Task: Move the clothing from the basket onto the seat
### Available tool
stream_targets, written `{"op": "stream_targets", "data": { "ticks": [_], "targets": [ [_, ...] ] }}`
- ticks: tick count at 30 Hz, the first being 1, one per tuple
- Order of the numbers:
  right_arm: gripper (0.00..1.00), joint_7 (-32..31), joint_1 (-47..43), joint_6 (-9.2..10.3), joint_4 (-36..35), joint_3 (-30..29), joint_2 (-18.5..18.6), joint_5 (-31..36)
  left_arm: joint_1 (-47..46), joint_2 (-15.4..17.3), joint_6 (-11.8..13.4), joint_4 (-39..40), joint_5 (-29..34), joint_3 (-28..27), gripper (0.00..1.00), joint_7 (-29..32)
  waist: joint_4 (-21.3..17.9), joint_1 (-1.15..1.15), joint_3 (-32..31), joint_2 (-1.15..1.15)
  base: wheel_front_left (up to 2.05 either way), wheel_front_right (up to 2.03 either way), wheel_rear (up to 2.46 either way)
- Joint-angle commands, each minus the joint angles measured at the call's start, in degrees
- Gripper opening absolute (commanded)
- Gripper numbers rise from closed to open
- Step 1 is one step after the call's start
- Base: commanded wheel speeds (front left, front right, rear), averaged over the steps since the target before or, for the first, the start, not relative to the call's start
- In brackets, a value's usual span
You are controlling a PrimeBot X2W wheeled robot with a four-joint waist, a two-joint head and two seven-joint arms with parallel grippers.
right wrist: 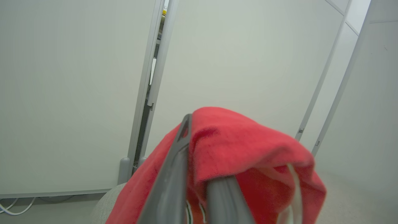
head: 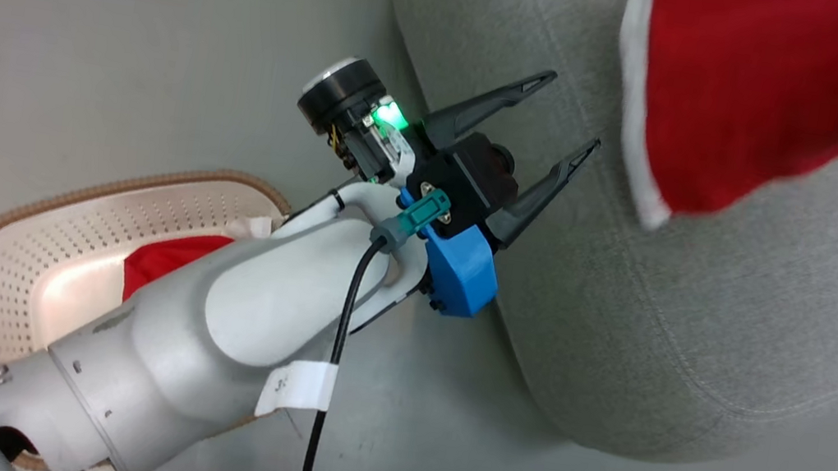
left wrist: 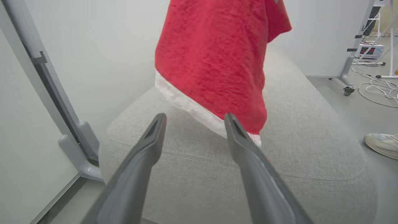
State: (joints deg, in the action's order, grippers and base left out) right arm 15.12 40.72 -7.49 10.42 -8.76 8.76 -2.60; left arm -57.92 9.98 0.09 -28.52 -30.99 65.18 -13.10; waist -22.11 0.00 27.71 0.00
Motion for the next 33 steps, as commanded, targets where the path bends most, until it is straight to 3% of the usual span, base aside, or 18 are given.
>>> {"op": "stream_targets", "data": {
  "ticks": [1,8,13,18,33],
  "targets": [
    [0.00,0.1,3.7,-0.01,-0.6,-1.3,1.6,-0.1,-1.7,0.7,0.5,0.6,0.5,-0.1,1.00,0.4,1.5,0.00,4.2,0.00,0.00,0.00,0.00],
    [0.00,0.1,16.4,-0.01,-1.5,-10.8,8.6,-0.8,-5.8,3.0,1.4,3.9,2.7,0.1,1.00,2.5,3.2,0.00,13.5,0.00,0.00,0.00,0.00],
    [0.00,0.1,20.6,-0.01,0.6,-15.7,13.8,-0.4,-7.5,4.1,1.8,5.8,3.7,0.3,1.00,3.3,4.2,0.00,17.6,0.00,0.00,0.00,0.00],
    [0.00,0.1,21.8,-0.01,5.3,-21.0,16.3,-0.8,-8.7,4.5,2.1,7.2,4.5,0.5,1.00,3.1,5.2,0.00,20.3,0.00,0.00,0.00,0.00],
    [0.00,0.1,14.2,-0.01,20.6,-23.2,10.2,2.1,-9.4,5.2,2.9,8.1,4.7,1.0,1.00,2.8,6.8,0.00,21.9,0.00,0.00,0.00,0.00]
  ]
}}
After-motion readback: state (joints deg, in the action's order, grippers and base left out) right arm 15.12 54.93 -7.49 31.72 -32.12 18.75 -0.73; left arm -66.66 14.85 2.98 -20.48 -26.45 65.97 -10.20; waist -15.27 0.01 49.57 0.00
